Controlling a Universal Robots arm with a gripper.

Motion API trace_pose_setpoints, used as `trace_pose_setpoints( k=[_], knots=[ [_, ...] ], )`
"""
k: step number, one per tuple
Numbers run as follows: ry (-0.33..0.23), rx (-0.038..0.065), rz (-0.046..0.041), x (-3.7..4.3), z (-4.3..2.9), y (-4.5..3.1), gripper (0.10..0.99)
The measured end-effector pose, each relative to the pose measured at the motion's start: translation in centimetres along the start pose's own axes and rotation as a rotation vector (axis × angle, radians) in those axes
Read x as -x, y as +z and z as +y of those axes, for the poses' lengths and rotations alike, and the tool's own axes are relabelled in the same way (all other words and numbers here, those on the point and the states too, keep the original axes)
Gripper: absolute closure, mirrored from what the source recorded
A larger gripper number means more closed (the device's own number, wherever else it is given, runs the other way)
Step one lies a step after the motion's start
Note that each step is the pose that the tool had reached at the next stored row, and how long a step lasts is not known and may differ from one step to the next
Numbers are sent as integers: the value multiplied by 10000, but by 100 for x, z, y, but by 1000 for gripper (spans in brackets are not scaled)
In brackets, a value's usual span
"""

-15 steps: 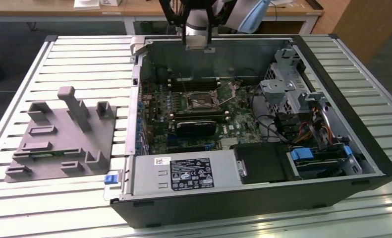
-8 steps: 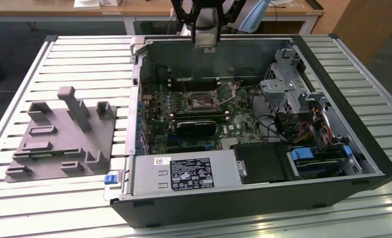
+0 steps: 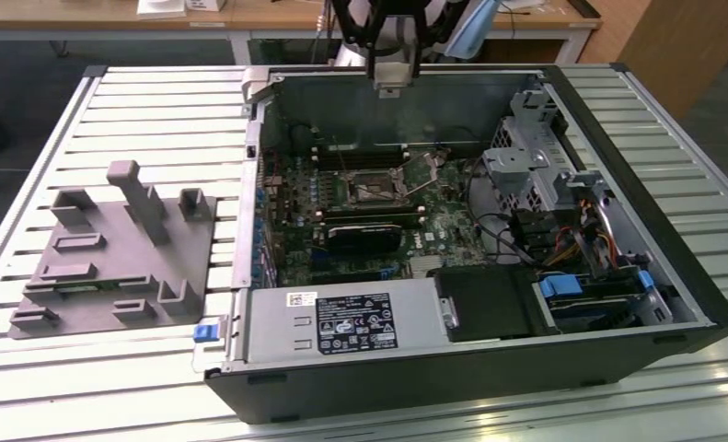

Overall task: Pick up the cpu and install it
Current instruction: 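Place the cpu into insertion slot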

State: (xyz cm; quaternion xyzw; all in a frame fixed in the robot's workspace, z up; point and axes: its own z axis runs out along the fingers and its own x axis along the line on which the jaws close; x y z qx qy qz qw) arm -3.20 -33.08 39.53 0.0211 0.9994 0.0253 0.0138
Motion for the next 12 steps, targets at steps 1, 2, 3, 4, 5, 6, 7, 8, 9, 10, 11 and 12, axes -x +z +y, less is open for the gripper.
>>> trace_pose_setpoints(
  k=[1,2,3,4,5,6,7,8,9,10,11,12],
  knots=[
    [0,-2,0,4,0,0,557],
    [2,-4,0,9,0,1,557],
    [3,-4,0,14,1,1,557],
    [4,-5,0,20,1,1,557],
    [6,-5,-1,23,1,1,557],
    [12,-5,-2,24,1,2,557],
    [34,-7,-2,25,1,1,557],
    [74,-8,-4,26,1,1,557],
    [129,-9,-7,27,1,2,557],
    [207,-11,-11,27,1,2,557],
    [290,-13,-15,27,1,3,557],
    [350,-15,-18,28,1,3,557]
  ],
)
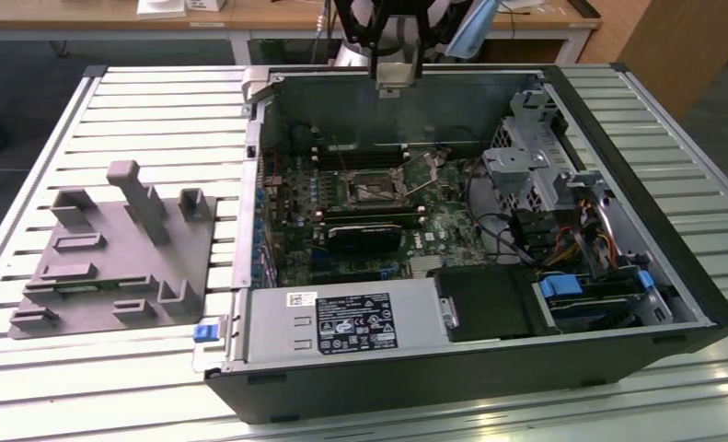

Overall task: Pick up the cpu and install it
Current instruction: 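Place the cpu into insertion slot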

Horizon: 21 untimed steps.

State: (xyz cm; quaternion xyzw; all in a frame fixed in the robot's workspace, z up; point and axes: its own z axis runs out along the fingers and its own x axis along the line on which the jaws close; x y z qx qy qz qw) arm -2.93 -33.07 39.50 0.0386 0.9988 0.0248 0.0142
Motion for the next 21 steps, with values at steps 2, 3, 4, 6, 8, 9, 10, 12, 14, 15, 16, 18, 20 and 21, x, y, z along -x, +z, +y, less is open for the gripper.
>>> trace_pose_setpoints(
  k=[2,3,4,6,8,9,10,12,14,15,16,18,20,21],
  knots=[
    [121,-4,-6,-1,0,1,557],
    [186,-6,-9,0,0,2,557],
    [247,-7,-12,0,0,2,557],
    [366,-11,-19,-1,0,2,557],
    [486,-14,-25,0,0,3,557],
    [553,-16,-28,-1,0,4,557],
    [620,-18,-31,-1,0,4,557],
    [747,-21,-38,-1,0,4,557],
    [865,-24,-44,0,0,5,557],
    [924,-26,-47,-1,0,5,557],
    [979,-27,-50,-1,0,5,557],
    [1084,-30,-55,-1,0,6,557],
    [1192,-33,-60,-1,0,6,557],
    [1250,-34,-63,-1,0,6,557]
  ],
)
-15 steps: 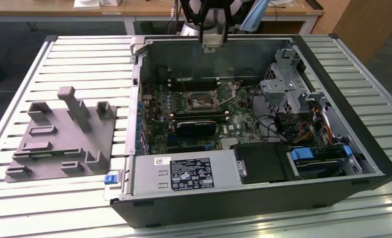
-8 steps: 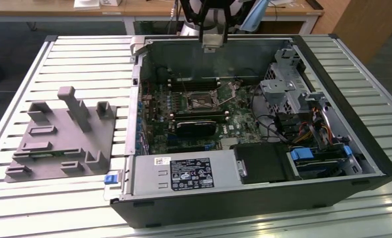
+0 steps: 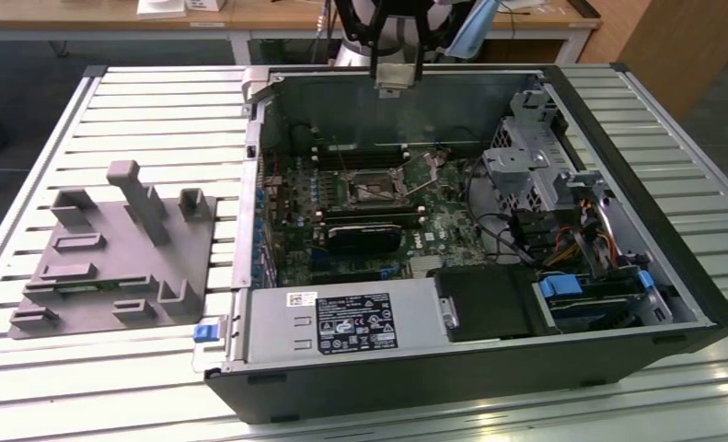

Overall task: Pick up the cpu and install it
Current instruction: 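Place the cpu into insertion slot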

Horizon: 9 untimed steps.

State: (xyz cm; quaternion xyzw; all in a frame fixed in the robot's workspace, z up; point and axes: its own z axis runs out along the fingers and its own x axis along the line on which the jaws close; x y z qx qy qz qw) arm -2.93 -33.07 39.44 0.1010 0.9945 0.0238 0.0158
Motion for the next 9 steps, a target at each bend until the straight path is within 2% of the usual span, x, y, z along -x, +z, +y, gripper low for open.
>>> trace_pose_setpoints(
  k=[9],
  knots=[
    [498,-14,-25,0,0,1,557]
  ],
)
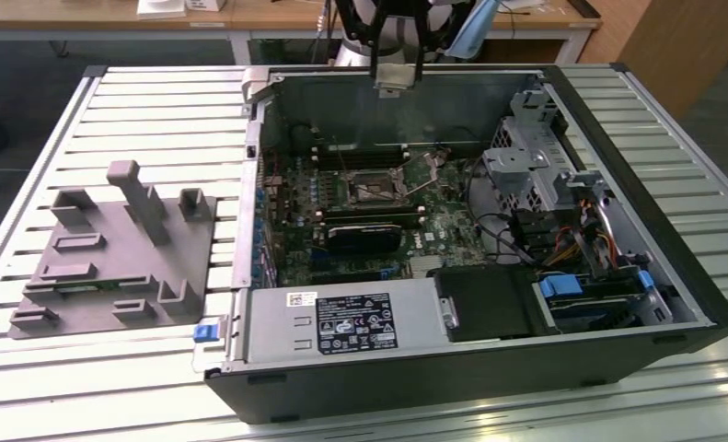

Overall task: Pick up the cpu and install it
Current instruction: 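Place the cpu into insertion slot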

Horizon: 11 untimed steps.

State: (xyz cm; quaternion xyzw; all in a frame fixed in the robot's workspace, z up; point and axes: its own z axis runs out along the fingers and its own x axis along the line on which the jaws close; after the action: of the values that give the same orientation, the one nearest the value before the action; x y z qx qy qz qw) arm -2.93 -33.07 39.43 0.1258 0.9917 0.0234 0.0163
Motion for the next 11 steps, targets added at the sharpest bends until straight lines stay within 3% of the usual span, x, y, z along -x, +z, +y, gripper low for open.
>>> trace_pose_setpoints(
  k=[11],
  knots=[
    [564,-15,-28,0,0,3,557]
  ],
)
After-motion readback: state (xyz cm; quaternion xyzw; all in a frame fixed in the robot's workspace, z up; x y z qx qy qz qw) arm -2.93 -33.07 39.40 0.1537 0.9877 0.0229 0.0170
